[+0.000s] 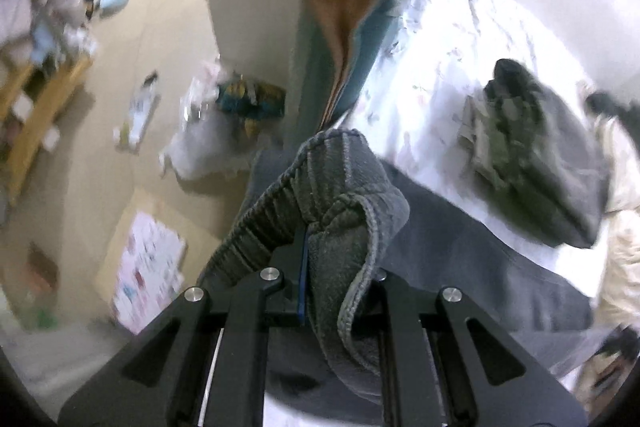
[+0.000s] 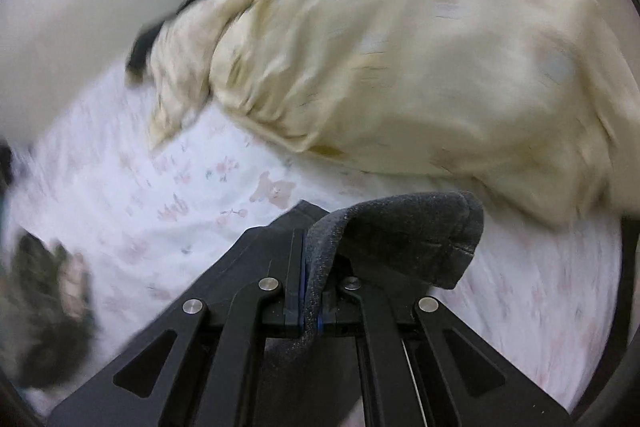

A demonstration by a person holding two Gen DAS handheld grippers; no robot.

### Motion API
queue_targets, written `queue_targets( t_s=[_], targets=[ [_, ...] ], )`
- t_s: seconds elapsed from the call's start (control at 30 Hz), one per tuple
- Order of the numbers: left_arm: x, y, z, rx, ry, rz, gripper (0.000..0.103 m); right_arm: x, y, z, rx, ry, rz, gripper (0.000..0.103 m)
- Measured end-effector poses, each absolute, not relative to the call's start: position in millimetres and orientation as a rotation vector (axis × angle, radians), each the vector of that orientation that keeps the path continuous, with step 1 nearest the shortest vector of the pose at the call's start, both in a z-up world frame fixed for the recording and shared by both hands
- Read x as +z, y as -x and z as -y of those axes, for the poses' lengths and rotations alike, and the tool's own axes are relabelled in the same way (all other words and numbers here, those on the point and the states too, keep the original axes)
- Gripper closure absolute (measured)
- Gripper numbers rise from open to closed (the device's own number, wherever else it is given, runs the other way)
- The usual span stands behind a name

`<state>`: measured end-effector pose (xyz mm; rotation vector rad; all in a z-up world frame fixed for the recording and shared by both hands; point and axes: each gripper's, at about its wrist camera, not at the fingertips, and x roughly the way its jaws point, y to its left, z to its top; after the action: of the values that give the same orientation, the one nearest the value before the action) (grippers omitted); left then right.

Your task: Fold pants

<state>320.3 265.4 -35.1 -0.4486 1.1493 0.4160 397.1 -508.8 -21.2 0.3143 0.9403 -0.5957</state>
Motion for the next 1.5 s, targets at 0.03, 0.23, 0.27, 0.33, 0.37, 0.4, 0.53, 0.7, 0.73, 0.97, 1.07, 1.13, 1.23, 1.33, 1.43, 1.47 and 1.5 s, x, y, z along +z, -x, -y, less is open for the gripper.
queue_targets(
  t_s=[0.03,0.23,0.27,0.33,0.37,0.4,0.53,0.7,0.73,0.97,1.07,1.13,1.23,1.33,1.43,1.47,1.5],
  targets=[
    [-44.0,-339.4,-264.2,0.413,0.416,-1.15,0.094,-33.6,-416.2,501.9,-0.589,-0.274,-0.96,0.1],
    [-85.6,-394.8,-252.5,0.398,0.246,-1.212,0.09,-101.4,-475.0,480.1,-0.579,-0.087,-1.102,0.1],
    [-89.2,-397.5,-252.1,0.405,0.236,-1.212,0.088,-110.7,-480.0,480.7,-0.57,-0.071,-1.13,0.1],
    [-97.9,-403.1,-251.9,0.403,0.227,-1.216,0.078,-123.2,-484.2,483.1,-0.544,-0.06,-1.173,0.097],
    [-99.2,-403.6,-251.0,0.402,0.207,-1.205,0.07,-127.5,-485.3,483.3,-0.532,-0.05,-1.196,0.092],
    [-98.2,-402.9,-249.9,0.402,0.187,-1.189,0.049,-128.2,-484.4,484.1,-0.518,-0.042,-1.202,0.089],
    [-74.8,-385.9,-244.5,0.329,0.169,-1.047,0.016,-100.6,-477.2,481.7,-0.49,-0.022,-1.106,0.028],
    [-28.5,-352.2,-237.4,0.34,0.168,-0.846,0.01,-57.0,-467.4,479.3,-0.436,0.001,-1.036,0.027],
    [-26.3,-349.2,-233.2,0.325,0.155,-0.834,0.007,-54.8,-465.4,477.3,-0.416,-0.006,-1.032,0.027],
    [-101.9,-359.4,-168.2,0.19,-0.145,-1.044,0.008,-89.8,-419.2,409.3,-0.115,0.018,-1.074,0.027],
    [-129.7,-391.3,-164.3,0.31,-0.239,-1.086,0.01,-120.8,-404.6,394.4,-0.083,0.043,-1.14,0.029],
    [-151.5,-417.1,-174.5,0.396,-0.24,-1.168,0.01,-133.4,-395.0,398.3,-0.121,0.004,-1.146,0.029],
    [-159.9,-430.2,-177.5,0.434,-0.183,-1.2,0.01,-128.0,-382.7,417.7,-0.12,-0.097,-1.125,0.029],
    [-145.3,-422.3,-179.6,0.395,-0.136,-1.152,0.01,-98.8,-370.2,453.0,-0.137,-0.104,-1.042,0.029],
    [-117.8,-397.7,-190.5,0.333,0.016,-1.077,0.01,-69.4,-355.7,511.1,-0.234,-0.175,-0.956,0.027],
    [-107.8,-384.8,-194.7,0.307,0.089,-1.052,0.01,-60.7,-348.9,536.2,-0.293,-0.219,-0.932,0.027],
    [-101.7,-372.5,-195.8,0.284,0.134,-1.034,0.01,-55.0,-342.4,561.5,-0.347,-0.268,-0.914,0.027]
  ],
)
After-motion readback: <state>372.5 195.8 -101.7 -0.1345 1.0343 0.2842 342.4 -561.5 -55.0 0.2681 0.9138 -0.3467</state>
